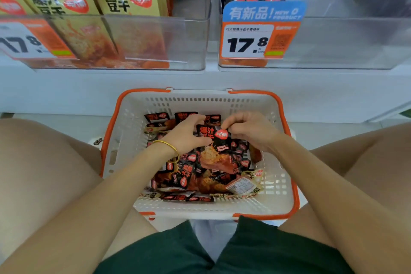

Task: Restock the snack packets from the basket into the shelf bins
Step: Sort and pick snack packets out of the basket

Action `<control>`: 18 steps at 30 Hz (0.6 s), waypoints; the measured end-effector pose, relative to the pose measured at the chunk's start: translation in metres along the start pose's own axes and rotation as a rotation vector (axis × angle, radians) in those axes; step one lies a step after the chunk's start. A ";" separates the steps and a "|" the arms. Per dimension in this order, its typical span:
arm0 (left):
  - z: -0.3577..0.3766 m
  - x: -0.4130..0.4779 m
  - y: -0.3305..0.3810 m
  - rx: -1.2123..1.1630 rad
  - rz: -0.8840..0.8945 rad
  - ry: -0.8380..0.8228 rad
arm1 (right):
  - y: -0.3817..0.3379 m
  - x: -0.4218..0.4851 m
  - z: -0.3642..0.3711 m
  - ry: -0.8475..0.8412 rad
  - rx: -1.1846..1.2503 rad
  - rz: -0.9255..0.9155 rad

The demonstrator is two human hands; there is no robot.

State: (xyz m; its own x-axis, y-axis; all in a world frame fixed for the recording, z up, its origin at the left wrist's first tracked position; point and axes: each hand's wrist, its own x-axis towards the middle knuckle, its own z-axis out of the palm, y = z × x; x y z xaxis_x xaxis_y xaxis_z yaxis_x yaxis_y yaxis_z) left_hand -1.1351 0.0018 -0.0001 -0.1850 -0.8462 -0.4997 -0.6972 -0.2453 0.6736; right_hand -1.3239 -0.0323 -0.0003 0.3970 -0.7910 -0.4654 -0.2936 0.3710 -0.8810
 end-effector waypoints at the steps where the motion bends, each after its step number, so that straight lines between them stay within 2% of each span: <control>1: -0.003 -0.003 0.006 -0.025 0.021 0.006 | -0.008 -0.005 -0.005 -0.025 0.090 -0.006; 4: -0.013 -0.013 0.030 -0.082 0.105 0.086 | -0.030 -0.023 -0.019 -0.025 0.230 -0.107; 6: -0.023 -0.022 0.049 -0.104 0.187 0.152 | -0.041 -0.035 -0.030 -0.030 0.227 -0.175; 10: -0.048 -0.043 0.093 -0.184 0.358 0.249 | -0.076 -0.068 -0.048 -0.168 -0.117 -0.299; 12: -0.062 -0.056 0.120 -0.233 0.436 0.265 | -0.101 -0.085 -0.049 -0.187 -0.172 -0.384; 15: -0.082 -0.071 0.159 -0.296 0.584 0.349 | -0.140 -0.104 -0.061 -0.094 -0.122 -0.504; 18: -0.105 -0.074 0.182 -0.312 0.672 0.620 | -0.177 -0.108 -0.083 0.059 0.101 -0.614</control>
State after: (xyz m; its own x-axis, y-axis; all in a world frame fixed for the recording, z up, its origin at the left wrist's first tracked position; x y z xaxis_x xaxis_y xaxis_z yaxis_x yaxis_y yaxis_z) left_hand -1.1754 -0.0299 0.2165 -0.0177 -0.9333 0.3585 -0.3472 0.3420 0.8732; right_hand -1.3871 -0.0536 0.2130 0.4173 -0.8992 0.1315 0.0581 -0.1180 -0.9913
